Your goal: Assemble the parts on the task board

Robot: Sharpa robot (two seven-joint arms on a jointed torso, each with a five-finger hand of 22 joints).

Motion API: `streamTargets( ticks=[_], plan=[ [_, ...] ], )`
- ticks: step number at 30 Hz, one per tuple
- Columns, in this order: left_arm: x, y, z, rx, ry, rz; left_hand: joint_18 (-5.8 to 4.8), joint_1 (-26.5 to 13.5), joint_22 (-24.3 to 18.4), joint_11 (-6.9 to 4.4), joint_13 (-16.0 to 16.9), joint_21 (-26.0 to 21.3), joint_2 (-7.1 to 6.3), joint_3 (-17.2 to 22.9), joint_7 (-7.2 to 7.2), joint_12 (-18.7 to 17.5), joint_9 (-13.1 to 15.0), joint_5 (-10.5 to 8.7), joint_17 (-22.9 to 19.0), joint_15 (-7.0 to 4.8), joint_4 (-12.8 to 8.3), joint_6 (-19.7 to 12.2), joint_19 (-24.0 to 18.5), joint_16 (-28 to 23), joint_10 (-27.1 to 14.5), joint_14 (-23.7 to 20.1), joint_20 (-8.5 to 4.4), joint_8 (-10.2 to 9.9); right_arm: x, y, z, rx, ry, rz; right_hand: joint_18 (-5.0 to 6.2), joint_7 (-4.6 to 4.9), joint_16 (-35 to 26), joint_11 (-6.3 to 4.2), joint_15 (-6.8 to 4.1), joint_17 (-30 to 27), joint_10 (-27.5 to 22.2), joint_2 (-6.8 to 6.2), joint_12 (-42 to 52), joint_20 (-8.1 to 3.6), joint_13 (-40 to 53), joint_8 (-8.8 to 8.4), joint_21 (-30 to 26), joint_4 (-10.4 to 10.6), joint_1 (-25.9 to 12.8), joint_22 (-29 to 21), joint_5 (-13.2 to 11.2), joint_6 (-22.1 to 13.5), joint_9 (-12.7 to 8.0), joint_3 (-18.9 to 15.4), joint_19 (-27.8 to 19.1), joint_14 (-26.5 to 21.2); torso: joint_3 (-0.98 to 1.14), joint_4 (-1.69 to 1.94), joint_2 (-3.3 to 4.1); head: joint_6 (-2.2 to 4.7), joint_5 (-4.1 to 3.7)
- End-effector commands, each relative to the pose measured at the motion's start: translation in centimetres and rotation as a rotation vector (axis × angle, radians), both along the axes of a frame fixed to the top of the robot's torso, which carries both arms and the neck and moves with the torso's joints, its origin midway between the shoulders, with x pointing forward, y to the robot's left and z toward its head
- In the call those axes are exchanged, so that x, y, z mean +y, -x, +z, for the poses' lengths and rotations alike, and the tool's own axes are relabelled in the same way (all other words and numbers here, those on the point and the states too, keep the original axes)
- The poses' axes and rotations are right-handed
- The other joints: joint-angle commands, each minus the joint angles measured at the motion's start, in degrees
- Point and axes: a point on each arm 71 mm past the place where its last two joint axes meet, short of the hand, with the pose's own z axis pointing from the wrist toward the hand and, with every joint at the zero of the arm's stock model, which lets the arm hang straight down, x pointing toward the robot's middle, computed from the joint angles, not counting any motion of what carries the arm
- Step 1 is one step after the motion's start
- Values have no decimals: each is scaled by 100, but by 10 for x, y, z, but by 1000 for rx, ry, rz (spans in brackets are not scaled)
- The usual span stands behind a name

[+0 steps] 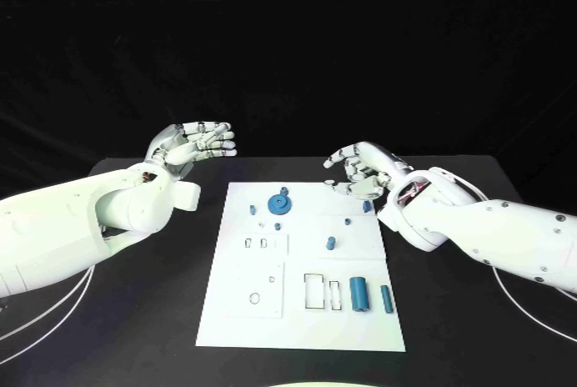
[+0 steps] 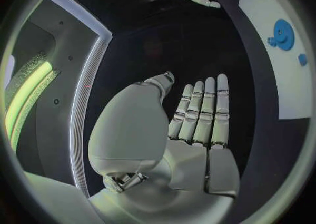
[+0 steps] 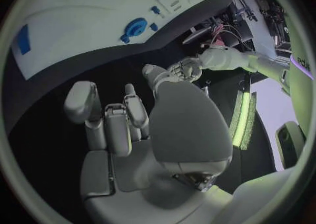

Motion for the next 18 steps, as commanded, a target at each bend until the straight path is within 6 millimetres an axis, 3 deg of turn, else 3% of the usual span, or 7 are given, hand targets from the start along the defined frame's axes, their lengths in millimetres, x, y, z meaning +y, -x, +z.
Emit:
streamTargets(
  ticks=[1,3,5,8,12,15,18],
  plan=[
    [10,-2,3,-33,11,-22,53,-67,-97,32,-15,-149,-10,27,251,-26,7,-33,-35,33,-5,-68,-138,-157,-80,-127,40,-44,-8,7,2,56,-104,133,129,17,-234,-7,52,-346,-1327,-22,-1146,19,-1372,148,-718,-88,155,49,47,-174,51,174,-319,-79,17,-75,-62,-16,-8],
    [16,-3,3,-35,9,-15,62,-72,-239,62,-21,-371,-10,17,270,-23,16,-34,-97,84,-15,-117,-299,-368,-168,-233,119,-67,-21,7,0,67,-105,126,208,26,-544,-8,47,-901,-1770,-64,-1984,17,-2240,231,-1259,-109,226,-161,34,-270,78,353,-544,-314,22,-89,-77,-27,-30],
    [21,-4,3,-37,7,-9,65,-70,-286,69,-22,-438,-9,13,273,-22,21,-34,-124,99,-20,-128,-327,-448,-191,-266,139,-71,-37,7,-2,74,-97,107,251,54,-828,-30,31,-1335,-1616,-159,-2867,6,-3086,352,-1686,-129,249,-346,-11,-357,112,623,-623,-427,20,-98,-88,-34,-50],
    [28,-3,3,-38,5,-5,65,-65,-326,75,-23,-493,-6,11,276,-21,26,-33,-149,111,-26,-137,-349,-516,-210,-298,151,-74,-57,6,-5,79,-72,72,256,26,-879,-14,27,-1405,-1452,-232,-3154,-6,-3435,396,-1760,-175,228,-379,-56,-390,115,664,-575,-409,23,-118,-86,-38,-85],
    [32,-2,3,-37,4,-3,65,-63,-330,76,-23,-499,-4,12,275,-21,26,-33,-152,112,-27,-137,-351,-524,-211,-301,152,-73,-77,5,-10,72,-5,40,243,28,-882,-5,29,-1399,-1341,-299,-3684,-11,-3958,426,-1757,-222,217,-377,-198,-371,103,673,-463,-348,31,-143,-82,-38,-142],
    [34,-1,2,-37,4,-4,65,-63,-330,76,-23,-499,-4,12,275,-21,26,-33,-152,112,-27,-137,-351,-524,-211,-301,152,-73,-88,3,-15,73,60,16,211,-34,-845,-71,-18,-1326,-1015,-334,-3594,-39,-4000,435,-1550,-259,217,-292,-246,-332,95,586,-339,-305,37,-153,-85,-56,-167],
    [33,-1,2,-36,5,-7,66,-61,-332,76,-23,-502,-2,14,275,-21,27,-32,-153,113,-28,-137,-351,-527,-212,-301,152,-73,-96,0,-22,87,123,-8,113,-73,-600,-126,-65,-928,-841,-330,-3242,-86,-3817,420,-980,-294,228,-52,-232,-301,71,398,-46,-116,39,-145,-80,-66,-183]
  ],
)
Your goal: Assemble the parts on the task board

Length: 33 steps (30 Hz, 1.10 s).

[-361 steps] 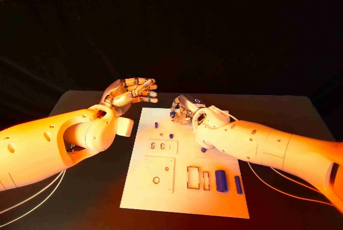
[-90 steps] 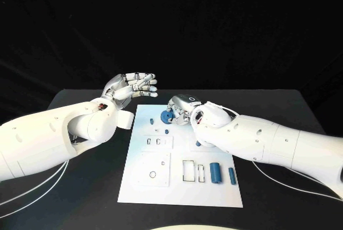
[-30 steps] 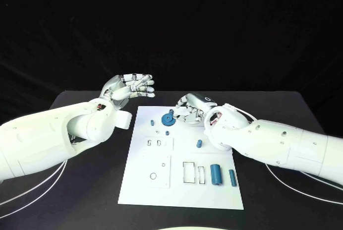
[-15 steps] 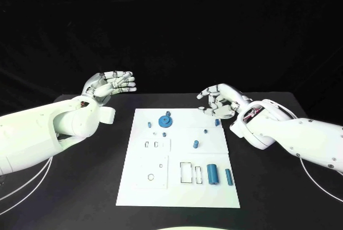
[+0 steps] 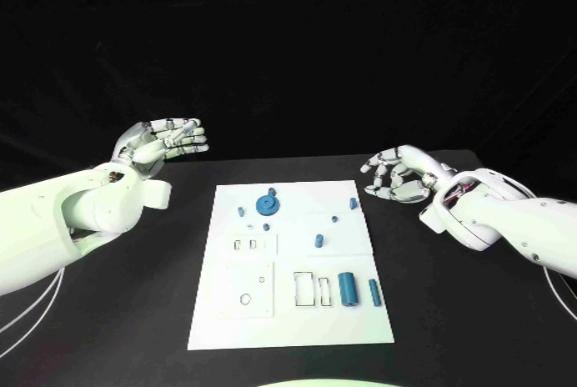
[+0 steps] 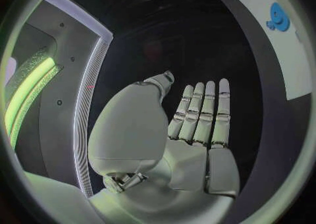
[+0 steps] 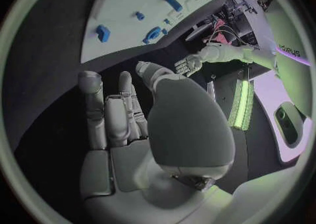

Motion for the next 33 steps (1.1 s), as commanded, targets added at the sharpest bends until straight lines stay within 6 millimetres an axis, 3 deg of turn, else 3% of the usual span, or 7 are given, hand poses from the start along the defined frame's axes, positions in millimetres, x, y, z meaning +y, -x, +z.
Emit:
streamTargets(
  ticks=[1,6,12,26,33],
  plan=[
    [-4,1,2,-20,13,-39,65,-39,-5,-12,-8,-35,20,14,305,-20,7,-32,-8,0,-28,-46,-45,-38,-39,-28,10,-24,-2,-1,-10,24,119,26,-109,-45,209,-46,-23,336,101,-40,401,-34,250,4,541,-22,31,233,0,4,-28,-176,267,154,5,0,4,-20,-30],
    [-6,2,2,-17,16,-48,66,-38,-6,-12,-8,-37,21,15,306,-20,7,-32,-9,0,-29,-47,-45,-40,-40,-29,10,-24,-7,-7,-25,69,163,-38,-188,-23,544,-10,-1,920,298,79,1740,-29,1508,-88,1009,40,73,497,-55,-30,-101,-444,470,341,6,21,9,-35,-32],
    [-10,3,1,-14,17,-59,66,-36,-8,-11,-8,-39,23,16,307,-20,8,-32,-10,0,-30,-47,-44,-44,-41,-29,11,-25,-9,-15,-38,98,171,-97,-254,10,797,27,35,1401,741,160,2727,6,2644,-150,1442,81,165,715,-69,-55,-150,-564,630,476,-1,16,5,-50,-28],
    [-12,1,0,-11,16,-64,68,-25,-17,-8,-8,-48,32,24,313,-19,9,-31,-15,2,-37,-49,-40,-58,-45,-31,12,-25,8,-19,-50,121,159,-103,-335,23,990,41,50,1815,1143,232,3273,19,3335,-169,1960,142,181,926,-52,-9,-175,-615,825,601,-5,12,7,-59,-27],
    [-11,1,-1,-11,14,-61,68,-25,-17,-8,-8,-48,32,24,313,-19,9,-31,-15,2,-37,-49,-40,-58,-45,-31,12,-25,14,-18,-50,129,139,-92,-357,16,1036,37,49,1917,1286,257,3435,21,3552,-153,2104,176,161,986,-47,56,-176,-612,879,632,-5,5,5,-96,-11]
  ],
)
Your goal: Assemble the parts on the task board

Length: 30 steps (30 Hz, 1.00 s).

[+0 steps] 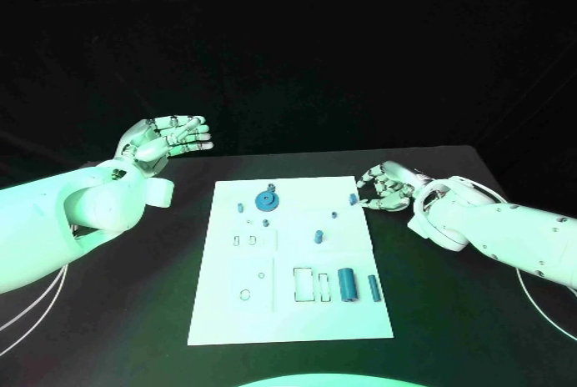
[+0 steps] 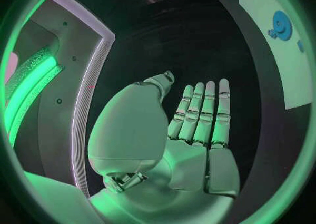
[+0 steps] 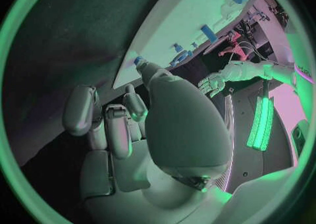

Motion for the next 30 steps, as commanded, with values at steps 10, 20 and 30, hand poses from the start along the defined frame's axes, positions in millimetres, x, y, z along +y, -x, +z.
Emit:
streamTargets(
  ticks=[10,20,30],
  plan=[
    [-2,0,1,-12,2,-18,69,-20,-14,-5,-9,-30,36,11,316,-18,6,-31,-10,5,-25,-50,-38,-48,-48,-37,13,-25,7,3,-2,26,-9,25,-91,-21,59,-26,28,864,164,74,162,-1,214,29,124,77,-20,853,31,179,3,24,73,417,1,-14,-7,-41,30],
    [-4,-1,1,-14,4,-22,69,-20,-14,-5,-9,-30,36,11,316,-18,6,-31,-10,5,-25,-50,-38,-48,-48,-37,13,-25,13,2,-4,32,-3,37,-109,-44,86,-46,13,933,245,89,237,-11,325,50,239,86,-16,896,43,243,5,52,112,437,6,4,-2,-66,18],
    [-5,-1,1,-13,4,-25,69,-20,-14,-5,-9,-30,36,11,316,-18,6,-31,-10,5,-25,-50,-38,-48,-48,-37,13,-25,20,1,-7,38,-3,50,-116,-47,101,-52,6,972,272,110,261,-17,358,51,282,99,-20,913,49,262,3,73,128,448,10,-15,-7,-91,42]
  ],
)
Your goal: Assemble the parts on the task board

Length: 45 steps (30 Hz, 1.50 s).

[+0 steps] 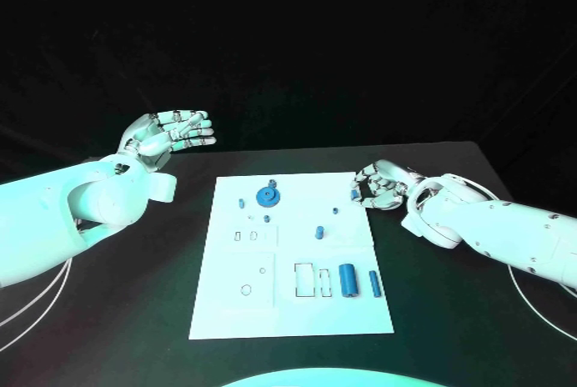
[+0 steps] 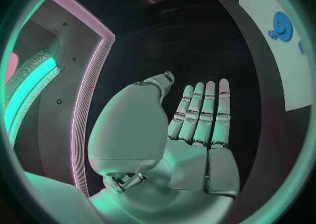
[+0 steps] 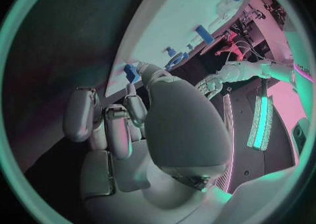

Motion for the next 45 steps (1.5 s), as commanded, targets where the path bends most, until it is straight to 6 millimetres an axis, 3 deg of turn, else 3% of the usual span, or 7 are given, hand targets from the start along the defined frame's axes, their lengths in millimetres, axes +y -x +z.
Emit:
streamTargets(
  ticks=[1,8,16,30,36,40,45],
  plan=[
    [-2,0,1,-12,6,-20,69,-17,-11,-2,-10,-36,39,15,321,-17,9,-31,-10,8,-29,-51,-34,-32,-51,-41,14,-26,3,1,-2,12,10,20,-122,0,38,-1,5,982,67,57,33,1,18,26,42,16,-25,923,29,54,0,23,37,450,1,-10,-5,-5,10],
    [-2,0,1,-12,6,-20,69,-15,-14,0,-10,-39,41,16,323,-17,9,-32,-12,9,-31,-53,-32,-38,-53,-43,14,-27,5,0,-4,17,15,21,-135,-10,58,-11,-3,1034,131,88,85,-7,99,30,118,26,-19,952,42,93,-4,68,64,466,-1,2,-3,-8,4],
    [-2,0,1,-11,5,-18,69,-15,-14,0,-10,-39,41,16,323,-17,9,-32,-12,9,-31,-53,-32,-38,-53,-43,14,-27,4,-1,-5,24,22,18,-147,-35,71,-32,-20,1066,184,120,128,-21,165,58,196,28,-9,984,43,180,-1,130,92,475,2,-9,0,-16,9],
    [-1,0,1,-9,5,-19,69,-15,-14,0,-10,-39,41,16,323,-17,9,-32,-12,9,-31,-53,-32,-38,-53,-43,14,-27,2,-1,-7,33,28,15,-151,-39,76,-36,-25,1080,183,97,127,-25,165,55,221,24,-13,993,29,186,-4,134,101,479,7,-10,-1,-16,-18],
    [-1,0,1,-8,5,-19,69,-12,-26,4,-10,-51,46,21,329,-15,11,-32,-21,14,-35,-56,-24,-61,-58,-46,16,-28,3,-1,-5,24,10,6,-177,-121,114,-105,-79,1188,296,212,192,-67,281,195,389,93,-94,1047,-74,446,38,225,163,510,7,-12,1,-16,-28],
    [-1,-1,1,-8,5,-19,69,-12,-26,4,-10,-51,46,21,329,-15,11,-32,-21,14,-35,-56,-24,-61,-58,-46,16,-28,3,-1,-4,8,2,-10,-197,-232,117,-203,-162,1201,497,336,315,-135,508,366,515,66,-60,1078,-62,649,104,364,213,513,6,-7,-2,-28,-38],
    [-1,-1,1,-8,4,-18,69,-12,-26,4,-10,-51,46,21,329,-15,11,-32,-21,14,-35,-56,-24,-61,-58,-46,16,-28,0,-3,-2,-19,-5,-48,-202,-334,117,-288,-235,1209,615,337,380,-201,645,563,545,90,-164,1083,-72,780,193,437,226,516,2,-6,-4,-39,-45]
  ],
)
